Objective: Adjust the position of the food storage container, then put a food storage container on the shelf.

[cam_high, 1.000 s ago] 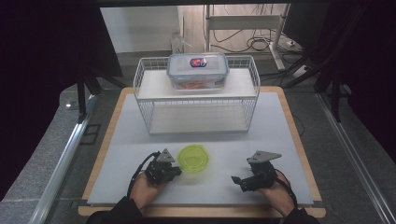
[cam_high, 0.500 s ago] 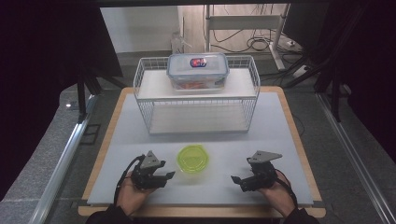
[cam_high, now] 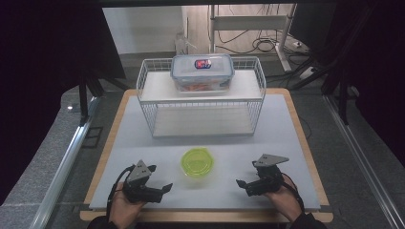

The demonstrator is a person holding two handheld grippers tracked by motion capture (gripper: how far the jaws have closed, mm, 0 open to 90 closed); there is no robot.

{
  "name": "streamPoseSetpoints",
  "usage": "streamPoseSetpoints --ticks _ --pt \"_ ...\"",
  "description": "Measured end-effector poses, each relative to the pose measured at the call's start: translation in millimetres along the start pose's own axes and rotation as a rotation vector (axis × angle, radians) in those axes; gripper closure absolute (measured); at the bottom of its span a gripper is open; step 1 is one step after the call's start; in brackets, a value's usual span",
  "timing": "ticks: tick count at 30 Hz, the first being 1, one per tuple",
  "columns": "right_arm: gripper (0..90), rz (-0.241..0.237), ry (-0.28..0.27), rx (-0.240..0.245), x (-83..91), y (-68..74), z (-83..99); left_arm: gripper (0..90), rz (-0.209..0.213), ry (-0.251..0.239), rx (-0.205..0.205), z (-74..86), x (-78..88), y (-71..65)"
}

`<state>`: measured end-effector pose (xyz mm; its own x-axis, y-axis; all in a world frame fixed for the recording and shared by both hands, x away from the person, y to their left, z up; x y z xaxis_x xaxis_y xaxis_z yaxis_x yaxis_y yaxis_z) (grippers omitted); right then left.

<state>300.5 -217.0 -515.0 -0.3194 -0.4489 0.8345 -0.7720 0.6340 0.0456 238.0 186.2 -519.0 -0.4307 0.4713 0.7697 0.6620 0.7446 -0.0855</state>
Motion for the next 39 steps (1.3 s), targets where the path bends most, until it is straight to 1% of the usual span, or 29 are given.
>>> streamPoseSetpoints --ticks 2,4,6,9,11,12,14,15,22,26,31,32,35,37,39 --pt "4.5 -0.003 -0.002 0.001 0.0 -0.1 0.0 7.5 -0.007 -0.007 0.005 2.3 1.9 1.4" --pt "3.6 -0.006 0.002 0.001 -0.4 -0.3 0.0 5.8 -0.016 -0.012 0.000 3.3 2.8 1.7" --pt "2.8 -0.003 -0.001 0.000 -0.2 0.2 -0.5 4.4 -0.020 -0.019 -0.014 3.2 2.7 1.0" --pt "1.4 -0.017 -0.023 -0.005 1.2 0.7 -3.5 2.2 -0.029 -0.023 -0.036 3.2 1.3 -0.2" --pt "1.7 -0.020 -0.035 -0.005 1.7 1.0 -5.9 1.1 -0.024 -0.019 -0.039 3.4 0.2 -0.3" --pt "1.7 -0.026 -0.032 -0.011 1.5 0.9 -7.1 0.7 -0.018 -0.016 -0.037 3.5 -0.2 0.0" --pt "2.1 -0.045 -0.034 -0.025 0.5 0.9 -10.0 0.1 -0.010 -0.016 -0.030 3.5 -0.6 0.4" --pt "2.1 -0.055 -0.039 -0.025 0.1 1.1 -11.6 0.2 -0.007 -0.016 -0.028 3.5 -0.3 0.5" --pt "1.0 -0.073 -0.029 -0.011 -2.4 4.2 -27.3 0.2 -0.019 -0.008 -0.043 3.3 -1.0 -0.8" --pt "0.0 -0.064 -0.047 -0.040 -3.3 0.3 -38.6 0.3 -0.028 0.004 -0.042 3.4 -2.3 -0.7" --pt "0.0 -0.065 -0.026 -0.039 -8.3 -2.6 -53.7 0.3 -0.030 0.004 -0.041 3.8 -1.7 0.3" --pt "0.0 -0.073 -0.022 -0.044 -9.4 -2.5 -56.9 0.4 -0.031 0.007 -0.042 4.2 -1.5 0.3" --pt "3.3 -0.088 -0.012 -0.046 -12.7 -1.4 -67.4 0.4 -0.038 0.011 -0.039 6.1 -0.6 0.7" --pt "6.7 -0.102 -0.009 -0.051 -13.8 -0.6 -73.2 0.6 -0.034 0.010 -0.035 7.5 0.7 1.7" --pt "11.1 -0.132 -0.008 -0.054 -14.9 0.1 -80.7 0.7 -0.032 0.005 -0.031 8.5 1.6 2.3"
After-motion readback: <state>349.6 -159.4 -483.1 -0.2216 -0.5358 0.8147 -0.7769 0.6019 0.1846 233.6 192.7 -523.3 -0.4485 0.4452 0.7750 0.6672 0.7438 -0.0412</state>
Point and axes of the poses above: each handheld gripper's, and its own axes: x roughly backward along the jaws, z roughly out of its underside, y roughly to its left, the point moved 1 cm from there along -x, roughly forward along the jaws, and after that the axes turned 15 degrees about y, right-handed, at the moved point
